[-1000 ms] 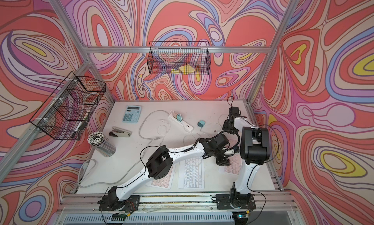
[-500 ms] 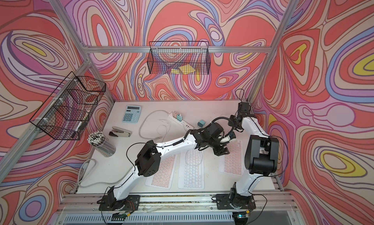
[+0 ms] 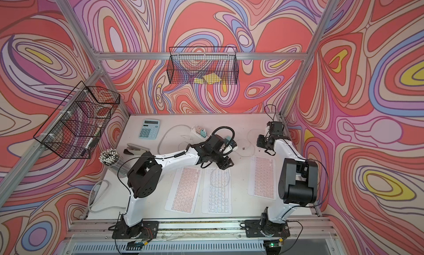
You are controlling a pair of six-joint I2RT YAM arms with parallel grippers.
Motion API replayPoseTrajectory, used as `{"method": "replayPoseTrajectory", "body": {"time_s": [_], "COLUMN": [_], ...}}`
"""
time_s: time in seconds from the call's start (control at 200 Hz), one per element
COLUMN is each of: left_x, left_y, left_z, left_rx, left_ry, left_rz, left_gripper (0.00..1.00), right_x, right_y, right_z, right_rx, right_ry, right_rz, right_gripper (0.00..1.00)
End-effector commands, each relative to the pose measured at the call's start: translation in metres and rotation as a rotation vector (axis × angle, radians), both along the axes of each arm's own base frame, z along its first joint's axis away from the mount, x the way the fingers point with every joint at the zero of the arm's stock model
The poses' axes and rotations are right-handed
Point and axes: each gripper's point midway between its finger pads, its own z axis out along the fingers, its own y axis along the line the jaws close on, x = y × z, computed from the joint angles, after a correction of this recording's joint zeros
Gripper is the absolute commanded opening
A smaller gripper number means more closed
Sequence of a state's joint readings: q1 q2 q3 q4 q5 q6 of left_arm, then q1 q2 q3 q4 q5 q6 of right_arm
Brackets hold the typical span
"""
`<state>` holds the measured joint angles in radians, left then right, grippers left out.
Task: Unplug the wireless keyboard
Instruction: Place the power cord at the center of the board, then remove the plug from the socket.
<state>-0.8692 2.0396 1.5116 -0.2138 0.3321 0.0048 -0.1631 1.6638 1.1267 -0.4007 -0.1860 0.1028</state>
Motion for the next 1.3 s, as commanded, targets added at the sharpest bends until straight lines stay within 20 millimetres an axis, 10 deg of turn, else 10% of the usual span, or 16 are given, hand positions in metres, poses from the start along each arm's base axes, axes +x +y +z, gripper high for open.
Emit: {"method": "replayPoseTrajectory", "body": {"time_s": [0.0,0.511,1.297], "left_x": [0.013,0.033,0.067], "left_y": [0.014,0.145,0.194], "left_z": [0.037,0.012,0.012], "left_rx": [-0.104,-0.183,-0.263], "left_ry": [-0.030,0.141,0.302], "left_rz": [0.099,0.525,0.794], "left_gripper": [0.57,0.53,0.52], "right_x": [0.008,-0.009,-0.036], "right_y": [0.019,0.138,0.232], "right_z": [0.009,0.002,0.000], "right_rx": [0.000,-0.104,0.055], "right_ry": [-0.073,-0.193,-0.218], "right_rz": [0.086,0.499,0.726], "right_gripper": [0.40,0.38,0.36]}}
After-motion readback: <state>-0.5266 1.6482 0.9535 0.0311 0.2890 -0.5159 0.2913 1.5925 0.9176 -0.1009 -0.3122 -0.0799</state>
